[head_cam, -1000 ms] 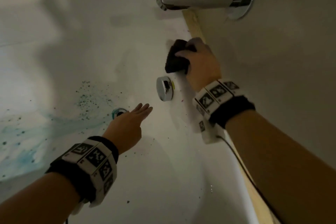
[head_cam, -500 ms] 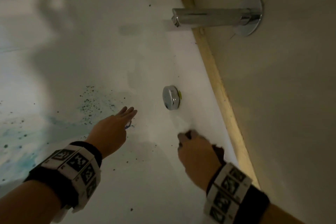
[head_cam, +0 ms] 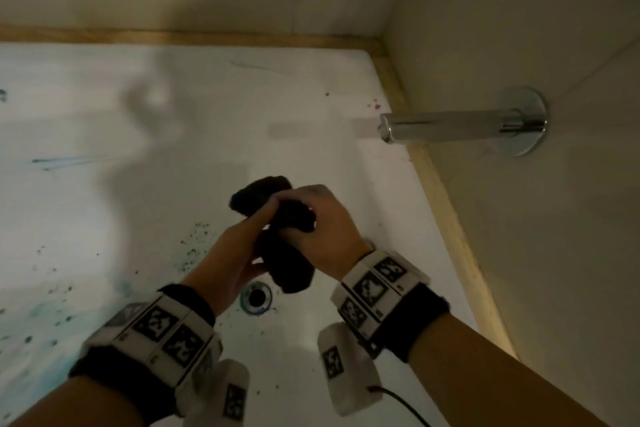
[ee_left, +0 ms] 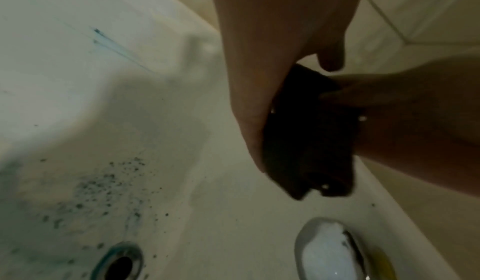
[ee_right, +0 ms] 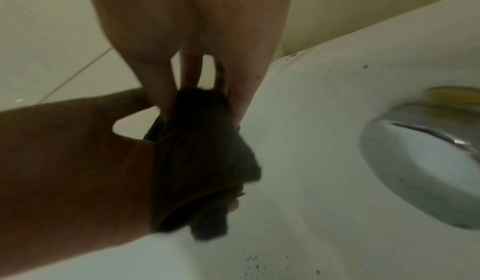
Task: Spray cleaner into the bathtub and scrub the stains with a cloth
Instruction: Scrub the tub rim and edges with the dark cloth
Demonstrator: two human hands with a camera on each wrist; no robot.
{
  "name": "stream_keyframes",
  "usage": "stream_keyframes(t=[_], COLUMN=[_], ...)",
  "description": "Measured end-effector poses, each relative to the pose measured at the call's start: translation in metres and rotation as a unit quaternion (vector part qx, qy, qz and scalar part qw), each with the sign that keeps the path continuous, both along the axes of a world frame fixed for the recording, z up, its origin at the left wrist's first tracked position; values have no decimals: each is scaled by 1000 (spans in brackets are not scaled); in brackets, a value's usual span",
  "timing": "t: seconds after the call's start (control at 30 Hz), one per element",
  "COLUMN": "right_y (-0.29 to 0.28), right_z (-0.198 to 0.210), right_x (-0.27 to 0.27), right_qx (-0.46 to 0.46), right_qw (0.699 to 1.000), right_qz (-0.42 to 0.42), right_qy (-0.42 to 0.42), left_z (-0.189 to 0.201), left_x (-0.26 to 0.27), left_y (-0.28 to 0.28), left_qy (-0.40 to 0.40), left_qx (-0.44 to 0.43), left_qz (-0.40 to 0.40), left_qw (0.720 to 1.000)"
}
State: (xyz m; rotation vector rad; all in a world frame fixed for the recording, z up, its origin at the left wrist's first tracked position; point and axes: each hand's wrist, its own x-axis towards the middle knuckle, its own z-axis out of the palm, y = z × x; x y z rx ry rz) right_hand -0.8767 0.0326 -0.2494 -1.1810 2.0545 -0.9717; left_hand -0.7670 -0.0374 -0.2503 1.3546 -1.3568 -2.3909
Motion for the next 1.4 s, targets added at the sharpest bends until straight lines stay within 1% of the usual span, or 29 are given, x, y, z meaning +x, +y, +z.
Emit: stream_keyframes(t=[0.07,0.1,0.13,0.17,0.2,0.23,0.27,0.3,0.33,0.43,0.53,0.6,0.67,0.7,0.73,0.8,0.87,0.9,0.97,1.0,1.1,1.17,1.2,1.23,1.3,1.33,1.37,1.4], right_y=[-9,-9,-7,-4,3,10,19,25,29,28,35,51,68,73,72,68,63,63,64,64,62,61,61,61,64,66,69,74], right_z=[6,6,5,-1,-3,-7,-11,-17,-21,-30,-29,-29,-25,-22,-15,-13,-17,-18,-18,-15,-7,-3,0,3,11,14,16,16], right_x=[-7,-17,-31,-52,-73,-92,-108,-119,-125,-125,-122,-121,-125,-128,-129,-131,-131,-131,-130,-130,-130,-129,-130,-130,-128,-127,-124,-121], right_qx=[31,17,-1,10,73,174,275,342,371,365,367,331,305,310,325,348,349,340,338,346,362,366,370,374,386,393,401,411], right_qw=[995,994,997,999,991,969,940,916,906,907,911,930,948,949,945,937,935,938,937,934,929,928,927,925,920,917,914,910], right_qz=[37,25,-6,-34,-44,-50,-55,-55,-54,-58,-54,-32,-38,-41,-39,-41,-52,-63,-86,-91,-78,-71,-69,-67,-65,-62,-58,-57], right_qy=[-86,-107,-75,6,100,166,196,202,195,201,181,160,84,41,6,-21,-28,-25,-24,-24,-19,-13,-11,-11,1,11,18,19], left_z=[-1,-4,-10,-15,-21,-26,-30,-31,-31,-17,6,19,23,23,21,15,7,-1,-17,-23,-25,-24,-23,-23,-22,-23,-23,-22], left_x=[-9,-10,-11,-11,-11,-12,-15,-21,-28,-59,-97,-124,-156,-173,-189,-216,-235,-243,-257,-261,-264,-258,-252,-243,-219,-205,-193,-180], left_y=[-7,-11,-16,-21,-27,-32,-39,-47,-56,-91,-124,-140,-149,-152,-152,-148,-137,-131,-118,-112,-97,-88,-83,-76,-59,-48,-39,-29], left_qy=[8,5,-3,-18,-35,-54,-76,-98,-120,-147,-137,-119,-95,-76,-59,-25,-20,-29,-52,-59,-55,-40,-28,-14,33,47,65,89], left_qx=[-2,-3,-8,-21,-43,-71,-107,-149,-195,-311,-425,-482,-523,-546,-571,-593,-569,-578,-620,-636,-651,-659,-657,-650,-617,-603,-606,-622], left_qz=[64,98,122,131,126,106,79,48,25,-8,-31,-42,-65,-83,-103,-165,-259,-308,-390,-414,-453,-473,-480,-476,-435,-390,-331,-283], left_qw=[998,995,993,991,990,990,988,983,973,939,894,867,845,830,812,788,781,755,679,648,606,584,581,592,655,694,720,725])
